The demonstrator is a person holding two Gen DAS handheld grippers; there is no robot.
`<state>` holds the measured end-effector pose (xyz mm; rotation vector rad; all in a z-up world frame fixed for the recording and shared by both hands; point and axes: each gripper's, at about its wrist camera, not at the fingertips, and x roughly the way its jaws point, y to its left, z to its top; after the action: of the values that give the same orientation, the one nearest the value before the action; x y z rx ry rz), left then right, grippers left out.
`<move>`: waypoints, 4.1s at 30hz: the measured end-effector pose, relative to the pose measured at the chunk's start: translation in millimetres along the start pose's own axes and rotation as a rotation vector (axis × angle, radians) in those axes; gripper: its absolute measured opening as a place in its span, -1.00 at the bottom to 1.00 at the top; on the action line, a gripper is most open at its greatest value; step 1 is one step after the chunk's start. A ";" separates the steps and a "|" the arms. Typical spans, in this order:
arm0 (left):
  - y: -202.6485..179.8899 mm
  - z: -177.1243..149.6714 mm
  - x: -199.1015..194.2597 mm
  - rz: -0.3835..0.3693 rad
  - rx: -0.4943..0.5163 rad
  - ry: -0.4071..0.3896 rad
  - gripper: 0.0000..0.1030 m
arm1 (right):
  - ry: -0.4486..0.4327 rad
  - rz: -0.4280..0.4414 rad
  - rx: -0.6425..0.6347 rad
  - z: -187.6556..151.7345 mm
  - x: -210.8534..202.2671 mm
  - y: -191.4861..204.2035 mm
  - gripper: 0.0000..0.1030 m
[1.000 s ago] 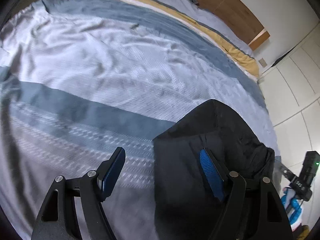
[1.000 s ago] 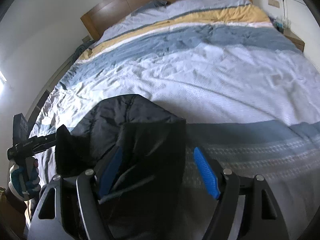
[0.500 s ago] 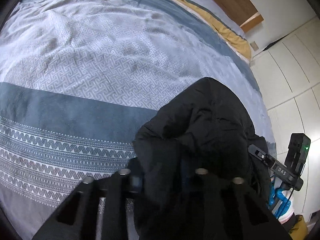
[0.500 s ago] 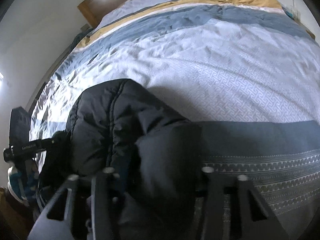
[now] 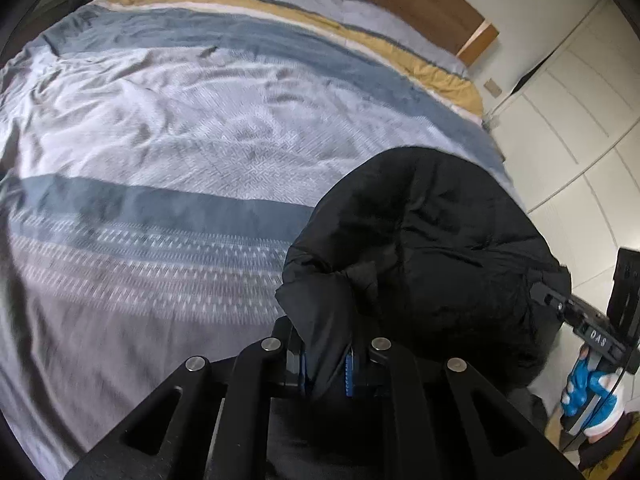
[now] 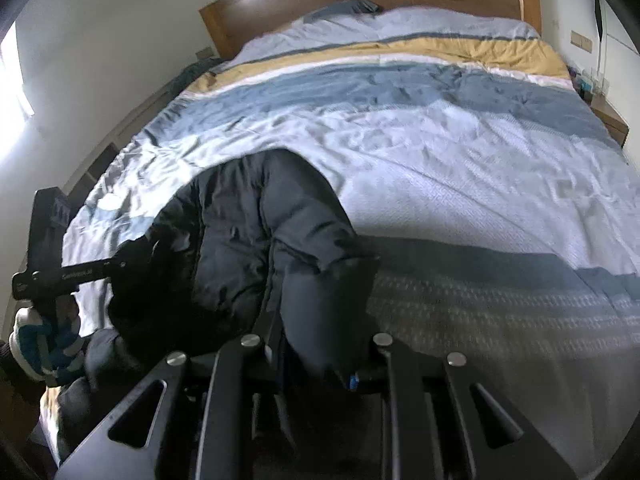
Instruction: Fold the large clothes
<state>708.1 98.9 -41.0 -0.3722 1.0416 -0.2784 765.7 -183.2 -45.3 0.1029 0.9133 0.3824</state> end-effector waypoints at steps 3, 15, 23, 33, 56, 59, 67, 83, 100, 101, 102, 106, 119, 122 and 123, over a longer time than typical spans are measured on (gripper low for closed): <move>-7.8 -12.2 -25.1 -0.008 -0.012 -0.017 -0.76 | -0.016 0.019 0.007 -15.3 -31.7 12.5 -0.61; -30.0 -80.2 -91.8 -0.045 0.015 -0.092 -0.76 | -0.104 0.039 0.032 -84.9 -108.5 33.6 -0.61; -29.6 -125.3 -107.2 -0.077 0.058 -0.135 -0.76 | -0.176 0.083 0.061 -132.1 -131.7 30.4 -0.61; -26.0 -183.2 -123.7 -0.084 0.117 -0.184 -0.77 | -0.278 0.106 0.030 -184.2 -152.5 43.0 -0.61; -35.1 -261.2 -179.0 0.158 0.092 -0.084 0.09 | -0.156 -0.109 0.086 -281.2 -215.1 56.7 -0.11; -36.7 -263.4 -202.4 0.161 0.070 -0.110 0.21 | -0.176 -0.115 0.055 -283.2 -238.1 69.2 -0.04; -74.1 -240.6 -226.5 0.170 0.104 -0.171 0.46 | -0.237 -0.072 -0.017 -251.6 -262.0 113.1 0.24; -94.9 -213.1 -116.4 0.183 0.220 -0.167 0.57 | -0.189 0.017 -0.077 -211.2 -141.5 119.3 0.27; -94.3 -259.5 -100.3 0.264 0.269 -0.188 0.65 | -0.113 -0.043 -0.063 -253.0 -110.8 95.0 0.28; -97.0 -263.3 -110.0 0.257 0.269 -0.207 0.65 | -0.130 -0.039 -0.063 -252.8 -118.7 97.4 0.28; -98.9 -266.9 -118.1 0.242 0.268 -0.222 0.65 | -0.146 -0.033 -0.061 -253.9 -125.8 99.3 0.28; -104.9 -284.4 -113.3 0.274 0.309 -0.170 0.68 | -0.121 -0.050 -0.065 -267.6 -129.3 100.9 0.28; -126.3 -338.1 -196.2 0.345 0.233 -0.266 0.68 | -0.123 -0.112 -0.011 -318.2 -196.3 111.8 0.28; -132.5 -356.3 -218.8 0.358 0.216 -0.288 0.68 | -0.135 -0.116 -0.001 -337.5 -220.2 118.7 0.28; -133.7 -360.8 -224.6 0.364 0.213 -0.294 0.68 | -0.137 -0.121 0.001 -344.7 -229.1 121.8 0.28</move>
<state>277.8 6.9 29.0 -0.0248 0.7627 -0.0045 334.4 -179.5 -53.7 0.0738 0.7802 0.2594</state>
